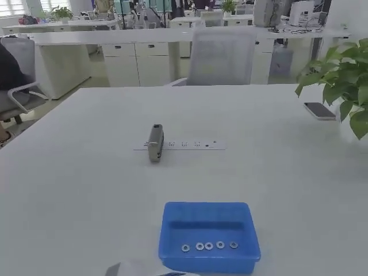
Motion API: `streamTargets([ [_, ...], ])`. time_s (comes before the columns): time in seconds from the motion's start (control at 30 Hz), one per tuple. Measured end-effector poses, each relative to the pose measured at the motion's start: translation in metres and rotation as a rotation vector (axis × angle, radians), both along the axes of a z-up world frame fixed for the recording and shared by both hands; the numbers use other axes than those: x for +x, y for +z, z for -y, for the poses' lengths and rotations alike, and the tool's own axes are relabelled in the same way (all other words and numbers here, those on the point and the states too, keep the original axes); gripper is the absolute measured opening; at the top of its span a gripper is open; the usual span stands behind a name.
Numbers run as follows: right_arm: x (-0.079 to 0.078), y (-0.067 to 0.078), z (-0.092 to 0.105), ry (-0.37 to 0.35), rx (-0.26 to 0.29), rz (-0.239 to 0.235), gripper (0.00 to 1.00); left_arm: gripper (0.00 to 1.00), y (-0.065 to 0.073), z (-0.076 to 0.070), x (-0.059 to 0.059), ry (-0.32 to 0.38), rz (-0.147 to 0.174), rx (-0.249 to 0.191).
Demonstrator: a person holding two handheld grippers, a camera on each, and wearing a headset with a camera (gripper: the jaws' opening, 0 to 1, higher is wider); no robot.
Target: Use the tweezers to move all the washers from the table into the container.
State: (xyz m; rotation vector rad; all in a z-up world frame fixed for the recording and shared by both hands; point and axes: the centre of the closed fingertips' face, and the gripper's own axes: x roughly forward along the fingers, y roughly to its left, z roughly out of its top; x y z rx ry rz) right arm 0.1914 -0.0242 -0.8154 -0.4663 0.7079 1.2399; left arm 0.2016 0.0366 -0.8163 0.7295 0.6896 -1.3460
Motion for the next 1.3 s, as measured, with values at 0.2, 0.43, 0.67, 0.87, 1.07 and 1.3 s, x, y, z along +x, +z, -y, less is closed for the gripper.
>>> streamTargets([
  [0.2,-0.001,0.018,0.022,-0.107,0.038,0.034,0.27,0.0,-0.015,-0.006,-0.001,0.03,-0.032,0.024],
  [0.43,0.008,0.037,0.037,-0.259,0.132,0.096,0.31,0.0,0.004,-0.016,0.006,0.22,-0.024,-0.088],
  [0.67,0.046,0.079,0.059,-0.494,0.311,0.222,0.47,0.05,0.051,-0.045,0.017,0.54,0.043,-0.34],
  [0.87,0.066,0.105,0.085,-0.64,0.408,0.337,0.81,0.38,0.088,-0.07,0.019,0.745,0.16,-0.529],
  [1.07,0.076,0.115,0.102,-0.694,0.428,0.429,0.99,0.66,0.105,-0.089,0.023,0.882,0.274,-0.623],
  [1.3,0.079,0.121,0.113,-0.756,0.451,0.464,0.99,0.92,0.115,-0.102,0.03,1.009,0.344,-0.713],
])
